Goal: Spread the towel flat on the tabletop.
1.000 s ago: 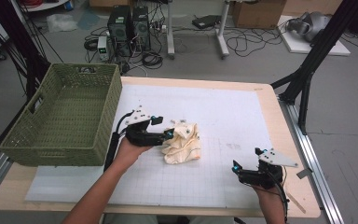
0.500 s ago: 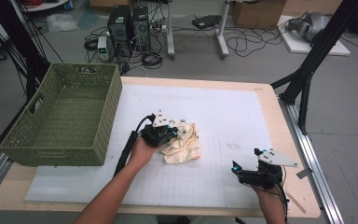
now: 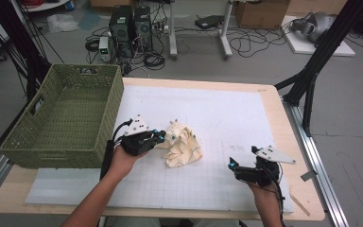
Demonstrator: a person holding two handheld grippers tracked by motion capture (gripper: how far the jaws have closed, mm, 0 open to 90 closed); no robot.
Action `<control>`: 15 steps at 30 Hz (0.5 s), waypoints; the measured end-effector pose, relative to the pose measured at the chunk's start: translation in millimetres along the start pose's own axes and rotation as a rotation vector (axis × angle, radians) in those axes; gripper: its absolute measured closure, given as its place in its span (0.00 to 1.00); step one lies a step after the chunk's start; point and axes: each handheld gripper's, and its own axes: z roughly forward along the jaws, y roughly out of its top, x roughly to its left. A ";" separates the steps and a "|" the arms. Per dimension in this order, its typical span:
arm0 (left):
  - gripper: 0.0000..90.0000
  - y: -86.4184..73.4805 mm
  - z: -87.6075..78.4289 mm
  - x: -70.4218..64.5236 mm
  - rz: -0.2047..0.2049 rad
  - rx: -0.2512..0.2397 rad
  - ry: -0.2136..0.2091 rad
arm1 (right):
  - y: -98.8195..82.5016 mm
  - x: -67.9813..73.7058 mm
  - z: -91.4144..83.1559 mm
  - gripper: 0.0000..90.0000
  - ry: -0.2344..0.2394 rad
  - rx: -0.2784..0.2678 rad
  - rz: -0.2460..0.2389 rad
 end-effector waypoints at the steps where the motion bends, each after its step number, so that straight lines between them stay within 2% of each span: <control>1: 0.97 -1.7 -3.6 -0.3 0.005 0.008 0.003 | 2.2 3.2 5.3 0.06 0.007 0.013 -0.004; 3: 0.97 -5.6 -11.0 0.5 0.006 0.013 0.009 | 6.9 6.9 16.9 0.06 0.003 0.044 0.000; 5: 0.97 -9.8 -18.5 1.6 0.004 0.018 0.018 | 10.9 8.0 26.0 0.19 0.019 0.042 -0.007; 10: 0.97 -21.3 -29.5 2.2 0.013 0.038 0.027 | 18.0 9.1 44.9 0.42 0.064 0.047 -0.029; 12: 0.97 -26.2 -33.1 2.6 0.022 0.053 0.025 | 21.0 12.2 53.5 0.46 0.096 0.053 -0.029; 15: 0.96 -33.3 -36.7 4.6 0.015 0.061 0.033 | 26.9 22.1 67.6 0.48 0.133 0.070 -0.043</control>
